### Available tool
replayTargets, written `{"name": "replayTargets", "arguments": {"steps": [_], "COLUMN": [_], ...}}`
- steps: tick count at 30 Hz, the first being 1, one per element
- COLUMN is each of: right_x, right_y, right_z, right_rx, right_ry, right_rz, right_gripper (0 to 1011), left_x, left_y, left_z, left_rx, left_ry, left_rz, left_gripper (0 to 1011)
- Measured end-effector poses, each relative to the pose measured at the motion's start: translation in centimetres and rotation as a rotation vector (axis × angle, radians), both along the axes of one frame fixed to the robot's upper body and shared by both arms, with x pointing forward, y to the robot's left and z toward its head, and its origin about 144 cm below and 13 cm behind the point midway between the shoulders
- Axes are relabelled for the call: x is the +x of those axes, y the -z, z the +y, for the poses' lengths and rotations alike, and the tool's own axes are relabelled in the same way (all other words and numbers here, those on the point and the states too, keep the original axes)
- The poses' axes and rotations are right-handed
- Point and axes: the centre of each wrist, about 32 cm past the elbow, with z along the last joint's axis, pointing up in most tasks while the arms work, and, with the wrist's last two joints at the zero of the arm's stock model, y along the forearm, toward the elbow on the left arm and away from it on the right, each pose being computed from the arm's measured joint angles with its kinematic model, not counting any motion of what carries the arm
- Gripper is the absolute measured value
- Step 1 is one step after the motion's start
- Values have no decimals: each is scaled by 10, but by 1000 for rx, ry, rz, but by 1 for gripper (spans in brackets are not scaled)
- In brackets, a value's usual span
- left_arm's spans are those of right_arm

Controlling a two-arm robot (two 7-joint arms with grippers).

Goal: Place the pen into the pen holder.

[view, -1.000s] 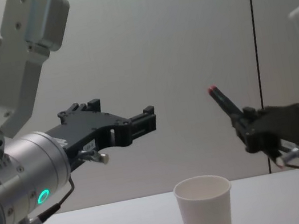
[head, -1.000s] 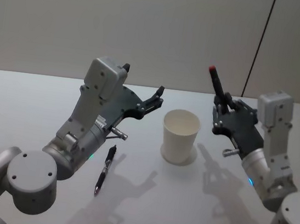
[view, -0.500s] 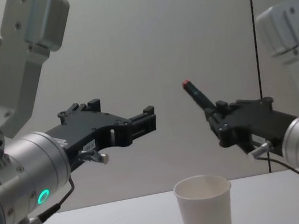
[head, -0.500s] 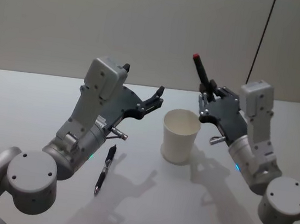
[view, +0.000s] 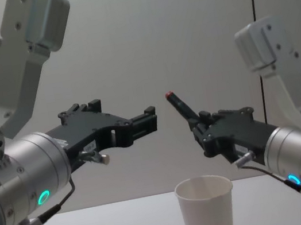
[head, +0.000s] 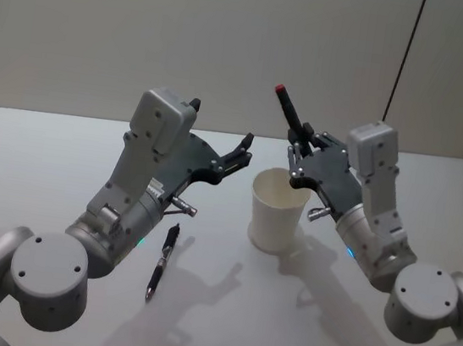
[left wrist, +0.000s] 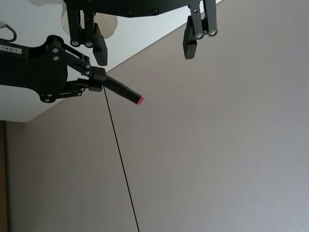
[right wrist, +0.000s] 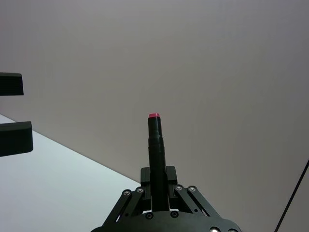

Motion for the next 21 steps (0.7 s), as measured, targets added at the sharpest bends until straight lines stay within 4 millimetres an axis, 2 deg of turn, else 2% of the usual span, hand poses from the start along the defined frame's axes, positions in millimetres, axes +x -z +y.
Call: {"name": "replayTargets", "arguments": {"steps": [21], "right_x": [19], "right_y": [14], "right_z": [7], "right_rx": [1], "right_ry": [-48], "right_rz": [13], "right_gripper": [179], "left_x": [0], "left_y": [0], "left_z": [0], "left_rx": [0], "left_ry": [0], "left_rz": [0], "left_gripper": [1003]}}
